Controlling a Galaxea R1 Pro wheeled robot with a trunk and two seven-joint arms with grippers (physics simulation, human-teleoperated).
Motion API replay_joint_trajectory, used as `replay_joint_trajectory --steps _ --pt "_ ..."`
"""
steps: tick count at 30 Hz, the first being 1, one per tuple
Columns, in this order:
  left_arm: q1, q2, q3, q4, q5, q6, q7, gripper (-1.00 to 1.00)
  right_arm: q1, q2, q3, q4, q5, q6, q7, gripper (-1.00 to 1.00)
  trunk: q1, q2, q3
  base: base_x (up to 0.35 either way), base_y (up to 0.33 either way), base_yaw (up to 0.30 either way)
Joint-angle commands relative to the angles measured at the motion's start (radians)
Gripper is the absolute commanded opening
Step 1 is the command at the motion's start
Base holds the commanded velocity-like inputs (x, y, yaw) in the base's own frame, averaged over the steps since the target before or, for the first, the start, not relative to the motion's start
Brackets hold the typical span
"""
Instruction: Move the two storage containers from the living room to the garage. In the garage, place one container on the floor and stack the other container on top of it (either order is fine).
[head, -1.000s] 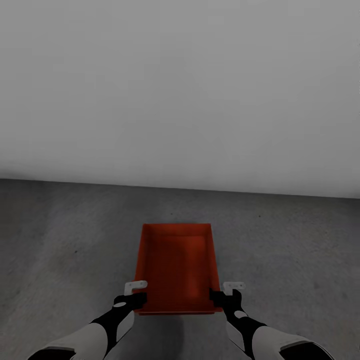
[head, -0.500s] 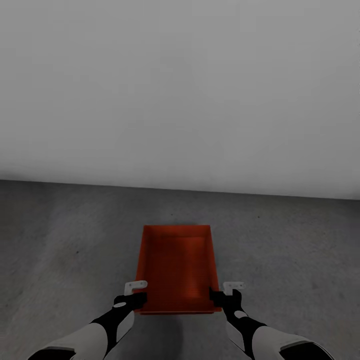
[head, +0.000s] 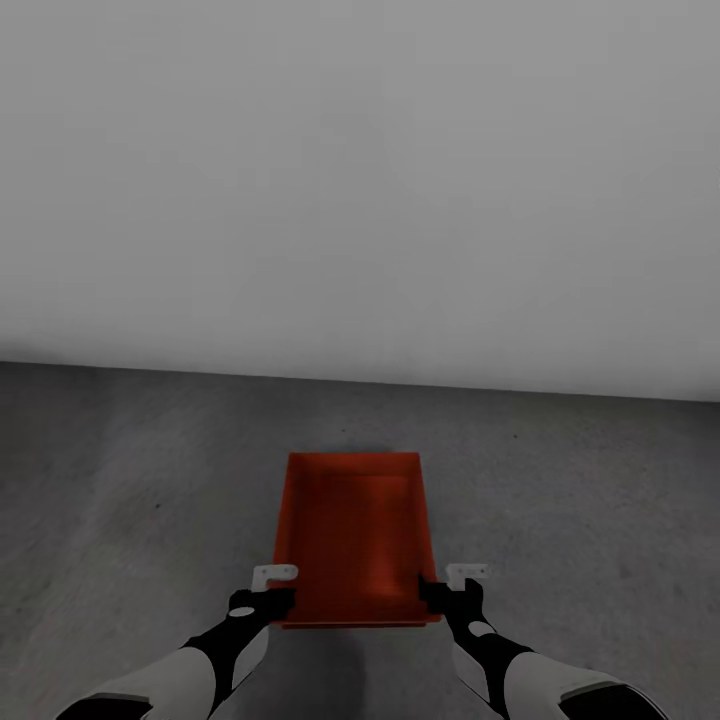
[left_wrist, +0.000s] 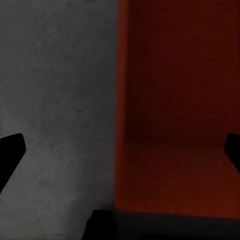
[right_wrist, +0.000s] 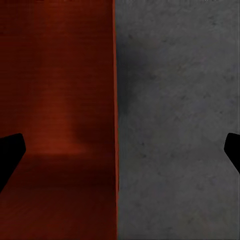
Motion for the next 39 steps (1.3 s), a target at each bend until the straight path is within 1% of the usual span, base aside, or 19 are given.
replay_joint_trajectory --steps 1,6,11,39 --pt "-0.001 0.000 -0.003 0.002 -0.004 -0.004 0.004 1.00 -0.001 0.001 0.009 0.003 -0.010 -0.006 -0.001 1.00 -0.004 0.007 0.003 0.000 0.000 0.000" --pt "-0.001 0.001 -0.003 0.003 -0.022 -0.005 0.005 1.00 -0.001 0.001 0.009 0.003 -0.010 -0.006 -0.001 1.00 -0.023 0.042 0.018 0.000 0.000 0.000" --pt "-0.001 0.001 -0.003 0.003 -0.025 -0.006 0.005 1.00 -0.001 0.001 0.009 0.003 -0.010 -0.006 -0.001 1.00 -0.042 0.077 0.034 0.000 0.000 0.000" --pt "-0.001 0.005 0.000 -0.007 -0.011 -0.007 0.005 1.00 -0.001 0.001 0.009 0.003 -0.010 -0.006 -0.001 1.00 -0.150 0.273 0.122 0.000 0.000 0.000"
